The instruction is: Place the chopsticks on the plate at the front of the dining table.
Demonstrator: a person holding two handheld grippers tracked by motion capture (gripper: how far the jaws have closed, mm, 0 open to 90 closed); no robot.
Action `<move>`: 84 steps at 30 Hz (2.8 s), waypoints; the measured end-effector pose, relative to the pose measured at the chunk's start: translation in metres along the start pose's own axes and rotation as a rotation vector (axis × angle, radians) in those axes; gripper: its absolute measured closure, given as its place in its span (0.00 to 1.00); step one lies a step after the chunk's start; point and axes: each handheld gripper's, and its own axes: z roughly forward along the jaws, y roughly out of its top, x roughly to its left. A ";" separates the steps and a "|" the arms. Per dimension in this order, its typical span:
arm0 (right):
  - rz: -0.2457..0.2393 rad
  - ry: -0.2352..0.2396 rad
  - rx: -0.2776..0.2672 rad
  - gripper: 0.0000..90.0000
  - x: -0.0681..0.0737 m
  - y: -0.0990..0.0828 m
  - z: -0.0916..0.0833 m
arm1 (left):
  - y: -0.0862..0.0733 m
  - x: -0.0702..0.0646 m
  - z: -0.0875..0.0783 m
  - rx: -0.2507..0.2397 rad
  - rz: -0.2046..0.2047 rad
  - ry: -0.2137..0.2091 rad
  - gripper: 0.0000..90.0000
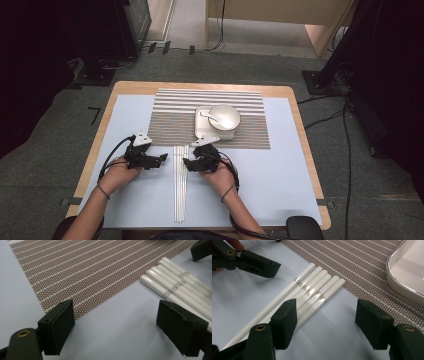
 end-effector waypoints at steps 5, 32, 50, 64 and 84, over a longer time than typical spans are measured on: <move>-0.012 -0.010 0.004 0.38 0.001 0.000 0.001 | 0.000 0.000 0.000 0.001 0.002 0.002 0.16; -0.051 -0.065 0.015 0.60 -0.008 -0.004 -0.007 | 0.000 0.000 0.000 0.000 0.000 0.000 0.16; -0.091 -0.057 0.017 0.74 -0.014 0.001 -0.004 | 0.000 0.000 0.000 -0.001 -0.001 -0.001 0.16; -0.103 -0.041 0.013 0.84 -0.022 0.002 -0.003 | 0.000 0.000 0.000 -0.001 -0.001 -0.001 0.16; -0.122 0.009 0.012 0.81 -0.038 0.005 -0.003 | 0.000 0.001 0.000 -0.003 -0.005 -0.007 0.16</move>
